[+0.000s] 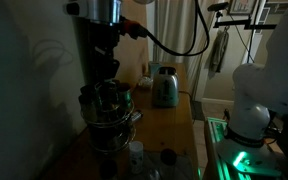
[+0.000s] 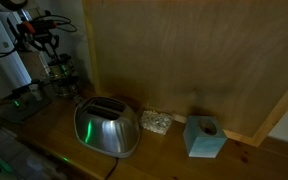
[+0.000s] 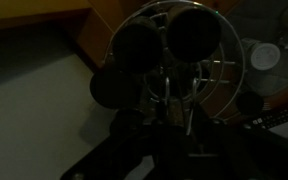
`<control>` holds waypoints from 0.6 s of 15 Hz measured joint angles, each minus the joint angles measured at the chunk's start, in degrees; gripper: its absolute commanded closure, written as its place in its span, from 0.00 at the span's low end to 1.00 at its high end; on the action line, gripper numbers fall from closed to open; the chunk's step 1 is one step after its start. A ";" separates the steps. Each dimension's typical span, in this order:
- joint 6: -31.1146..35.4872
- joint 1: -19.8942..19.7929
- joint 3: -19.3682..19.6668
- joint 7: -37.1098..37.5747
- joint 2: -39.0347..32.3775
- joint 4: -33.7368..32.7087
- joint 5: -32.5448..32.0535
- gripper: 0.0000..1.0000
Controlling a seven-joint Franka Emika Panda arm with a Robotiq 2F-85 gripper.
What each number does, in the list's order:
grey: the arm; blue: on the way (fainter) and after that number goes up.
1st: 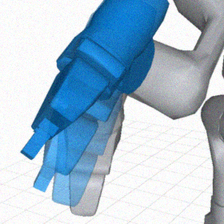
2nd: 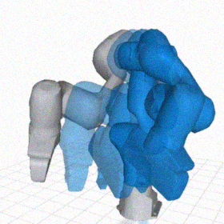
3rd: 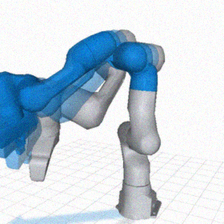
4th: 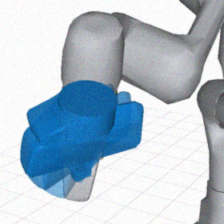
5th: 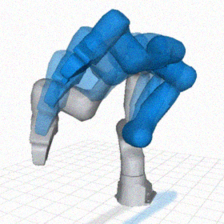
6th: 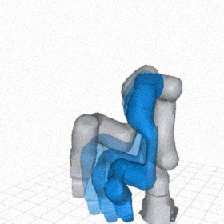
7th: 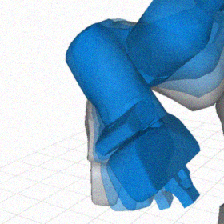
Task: Twist around the rack of spices then put the white bottle on the rack
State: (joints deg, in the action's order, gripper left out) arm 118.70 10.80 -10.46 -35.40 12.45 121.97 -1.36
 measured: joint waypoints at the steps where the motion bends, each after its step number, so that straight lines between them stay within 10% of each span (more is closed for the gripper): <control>1: 0.36 0.19 0.03 -2.03 -0.06 0.01 -0.02 0.93; 9: 1.19 0.57 1.63 -9.13 -0.44 0.09 -0.01 0.92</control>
State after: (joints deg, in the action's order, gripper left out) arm 119.89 11.37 -8.83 -44.53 12.01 122.06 -1.37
